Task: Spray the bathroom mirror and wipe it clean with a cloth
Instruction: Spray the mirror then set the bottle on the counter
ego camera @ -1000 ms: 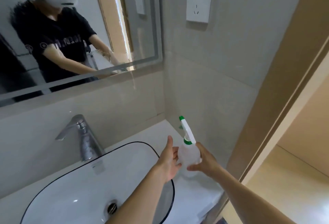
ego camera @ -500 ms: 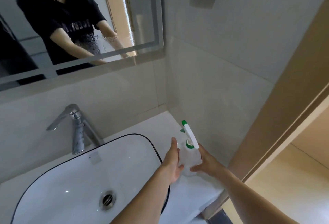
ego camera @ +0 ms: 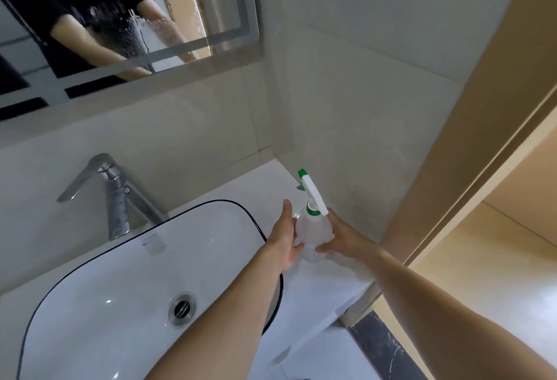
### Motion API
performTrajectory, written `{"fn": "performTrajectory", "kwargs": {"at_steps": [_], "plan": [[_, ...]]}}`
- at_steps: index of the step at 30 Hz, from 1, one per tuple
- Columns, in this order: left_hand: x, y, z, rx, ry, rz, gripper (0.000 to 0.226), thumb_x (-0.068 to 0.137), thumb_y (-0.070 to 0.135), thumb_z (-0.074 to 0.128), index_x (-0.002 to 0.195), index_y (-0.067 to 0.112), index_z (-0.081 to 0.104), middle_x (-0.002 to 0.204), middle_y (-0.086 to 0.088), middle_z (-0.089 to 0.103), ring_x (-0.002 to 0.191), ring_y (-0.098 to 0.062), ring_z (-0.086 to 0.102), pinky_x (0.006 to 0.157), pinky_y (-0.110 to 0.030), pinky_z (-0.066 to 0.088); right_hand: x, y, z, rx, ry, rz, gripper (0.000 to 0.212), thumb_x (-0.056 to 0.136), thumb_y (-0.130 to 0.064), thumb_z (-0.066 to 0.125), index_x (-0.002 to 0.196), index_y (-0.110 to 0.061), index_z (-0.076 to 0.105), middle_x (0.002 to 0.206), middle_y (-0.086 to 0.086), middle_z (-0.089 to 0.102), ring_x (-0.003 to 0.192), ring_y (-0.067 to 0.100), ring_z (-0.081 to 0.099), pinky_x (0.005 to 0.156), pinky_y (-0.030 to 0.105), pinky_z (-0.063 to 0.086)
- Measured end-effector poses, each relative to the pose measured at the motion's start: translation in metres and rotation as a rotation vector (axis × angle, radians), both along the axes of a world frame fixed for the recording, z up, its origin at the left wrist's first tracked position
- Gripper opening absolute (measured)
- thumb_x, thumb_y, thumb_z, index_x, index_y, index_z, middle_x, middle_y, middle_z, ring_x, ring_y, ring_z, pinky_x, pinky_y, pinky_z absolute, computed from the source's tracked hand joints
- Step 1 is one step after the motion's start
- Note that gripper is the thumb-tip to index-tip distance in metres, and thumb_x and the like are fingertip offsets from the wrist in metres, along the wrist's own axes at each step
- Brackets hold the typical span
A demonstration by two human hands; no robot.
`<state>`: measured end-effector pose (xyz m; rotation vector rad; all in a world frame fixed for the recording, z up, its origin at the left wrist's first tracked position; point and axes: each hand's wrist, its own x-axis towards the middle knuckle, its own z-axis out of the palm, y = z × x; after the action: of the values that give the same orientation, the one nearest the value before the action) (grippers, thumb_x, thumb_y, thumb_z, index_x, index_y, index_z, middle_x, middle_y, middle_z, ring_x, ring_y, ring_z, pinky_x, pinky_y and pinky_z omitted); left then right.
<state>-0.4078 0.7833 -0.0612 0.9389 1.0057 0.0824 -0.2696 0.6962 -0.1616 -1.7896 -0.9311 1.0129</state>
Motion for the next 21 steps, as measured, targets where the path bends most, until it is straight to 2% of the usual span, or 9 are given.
{"fn": "performTrajectory", "kwargs": {"at_steps": [2,3,5,6,8,13,17,19,21], "plan": [[0.001,0.000,-0.002,0.014,0.003,0.004,0.074,0.104,0.059,0.021,0.139,0.000,0.050,0.147,-0.014,0.051,0.114,-0.019,0.052,0.097,-0.032,0.041,-0.002,0.000,0.002,-0.029,-0.015,-0.018,0.106,0.051,-0.022,0.081,0.146,-0.018,0.033,0.136,0.012,0.051,0.126,0.030,0.050,0.093,0.041,0.053],[0.002,0.000,-0.003,0.017,0.007,0.002,0.074,0.104,0.059,0.021,0.139,0.000,0.050,0.147,-0.014,0.052,0.114,-0.019,0.052,0.098,-0.032,0.041,-0.003,0.000,0.004,-0.044,-0.029,-0.021,0.107,0.053,-0.021,0.081,0.147,-0.019,0.031,0.136,0.013,0.051,0.125,0.030,0.050,0.088,0.041,0.054],[0.002,0.000,-0.005,0.018,0.011,-0.003,0.074,0.104,0.059,0.020,0.139,0.001,0.048,0.148,-0.014,0.051,0.127,-0.022,0.051,0.103,-0.033,0.040,-0.005,0.000,0.008,-0.060,-0.028,-0.024,0.104,0.058,-0.015,0.079,0.149,-0.017,0.028,0.135,0.013,0.049,0.123,0.030,0.051,0.078,0.040,0.055],[0.002,0.001,-0.006,0.023,0.017,-0.010,0.074,0.104,0.059,0.020,0.140,0.001,0.047,0.148,-0.014,0.051,0.132,-0.023,0.050,0.103,-0.033,0.040,-0.005,0.000,0.009,-0.063,-0.023,-0.021,0.102,0.062,-0.010,0.079,0.149,-0.016,0.027,0.134,0.012,0.048,0.119,0.029,0.051,0.075,0.043,0.055],[0.002,0.000,-0.005,0.030,0.022,-0.024,0.073,0.104,0.058,0.020,0.142,0.002,0.046,0.148,-0.014,0.050,0.134,-0.024,0.049,0.098,-0.031,0.040,-0.006,0.001,0.009,-0.087,-0.012,-0.019,0.098,0.071,0.003,0.078,0.151,-0.016,0.024,0.131,0.011,0.046,0.112,0.027,0.052,0.072,0.048,0.055],[0.003,0.002,-0.007,0.034,0.019,-0.049,0.070,0.105,0.056,0.021,0.145,0.003,0.044,0.148,-0.013,0.051,0.136,-0.023,0.049,0.097,-0.029,0.040,-0.010,0.003,0.006,-0.155,-0.038,-0.061,0.088,0.079,0.015,0.057,0.151,-0.021,0.021,0.112,0.010,0.049,0.081,0.019,0.055,0.059,0.037,0.049],[0.002,0.004,-0.012,0.051,0.003,-0.031,0.071,0.104,0.058,0.024,0.146,0.005,0.044,0.146,-0.014,0.054,0.133,-0.025,0.053,0.110,-0.031,0.043,-0.014,0.003,0.007,-0.150,-0.009,-0.105,0.087,0.077,0.013,0.050,0.151,-0.026,0.023,0.101,0.000,0.051,0.083,0.019,0.054,0.061,0.036,0.047],[0.002,0.004,-0.013,0.066,-0.005,-0.033,0.070,0.104,0.059,0.026,0.146,0.005,0.044,0.146,-0.013,0.054,0.132,-0.025,0.053,0.114,-0.035,0.041,-0.018,0.002,0.009,-0.142,-0.004,-0.118,0.092,0.070,0.005,0.050,0.152,-0.028,0.023,0.107,-0.001,0.051,0.090,0.020,0.054,0.060,0.035,0.048],[0.001,0.002,-0.012,0.075,-0.007,-0.027,0.071,0.103,0.060,0.027,0.147,0.007,0.043,0.146,-0.012,0.054,0.132,-0.025,0.054,0.114,-0.037,0.041,-0.022,0.002,0.011,-0.125,-0.003,-0.135,0.092,0.072,0.009,0.050,0.152,-0.029,0.023,0.118,0.001,0.051,0.104,0.024,0.055,0.067,0.038,0.051]]}}
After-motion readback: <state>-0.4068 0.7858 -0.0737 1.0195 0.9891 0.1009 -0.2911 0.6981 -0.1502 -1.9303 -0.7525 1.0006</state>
